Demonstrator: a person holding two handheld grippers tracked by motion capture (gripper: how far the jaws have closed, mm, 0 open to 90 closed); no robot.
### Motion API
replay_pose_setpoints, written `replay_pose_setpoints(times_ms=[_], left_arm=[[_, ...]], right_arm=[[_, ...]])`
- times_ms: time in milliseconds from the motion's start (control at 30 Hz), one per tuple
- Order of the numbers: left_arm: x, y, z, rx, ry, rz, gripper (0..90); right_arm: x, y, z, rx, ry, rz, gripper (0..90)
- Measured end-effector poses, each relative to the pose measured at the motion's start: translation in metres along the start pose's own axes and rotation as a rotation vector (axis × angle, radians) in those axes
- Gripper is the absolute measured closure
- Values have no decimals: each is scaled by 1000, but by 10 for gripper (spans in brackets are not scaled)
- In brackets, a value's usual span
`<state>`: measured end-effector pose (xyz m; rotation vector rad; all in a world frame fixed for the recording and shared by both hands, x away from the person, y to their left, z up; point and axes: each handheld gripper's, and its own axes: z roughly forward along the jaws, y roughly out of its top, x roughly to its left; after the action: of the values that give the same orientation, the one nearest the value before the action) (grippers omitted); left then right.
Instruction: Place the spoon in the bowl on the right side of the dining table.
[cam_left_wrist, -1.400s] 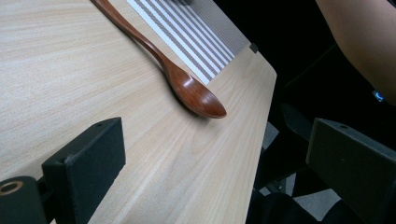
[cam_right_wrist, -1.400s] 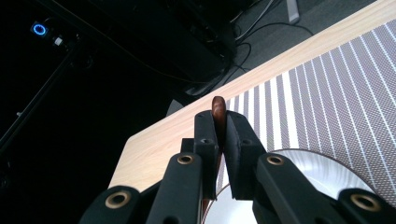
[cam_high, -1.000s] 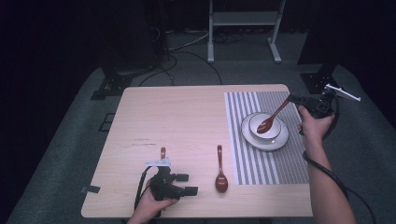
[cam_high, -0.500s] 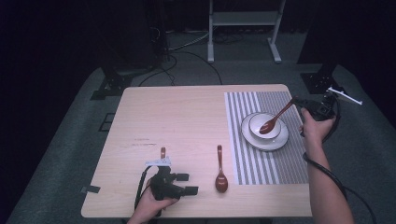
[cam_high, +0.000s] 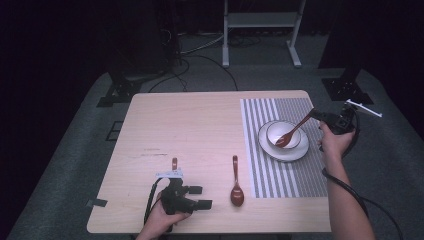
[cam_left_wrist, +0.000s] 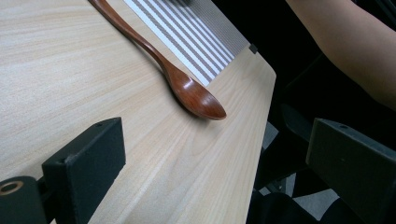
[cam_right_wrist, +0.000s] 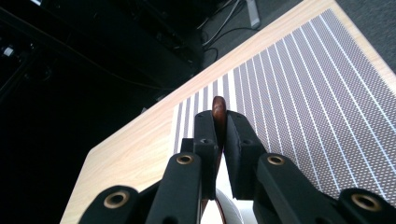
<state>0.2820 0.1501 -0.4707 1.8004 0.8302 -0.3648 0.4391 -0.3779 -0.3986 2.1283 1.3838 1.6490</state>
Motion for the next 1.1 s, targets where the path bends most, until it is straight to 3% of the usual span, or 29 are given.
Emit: replay_pose_setpoints(times_ms=[233, 333, 567, 1100], left_arm=[[0, 0, 1, 3, 0, -1, 33], [-1, 0, 1, 3, 1, 1, 33], [-2, 0, 1, -2, 3, 6, 33], [-3, 0, -2, -5, 14, 7, 33]], right_arm=[[-10, -3, 0, 11, 1, 11, 824], [-15, -5, -2, 18, 9, 22, 764], [-19, -9, -5, 63, 21, 6, 716], [-10, -33, -22, 140, 95, -86, 644]])
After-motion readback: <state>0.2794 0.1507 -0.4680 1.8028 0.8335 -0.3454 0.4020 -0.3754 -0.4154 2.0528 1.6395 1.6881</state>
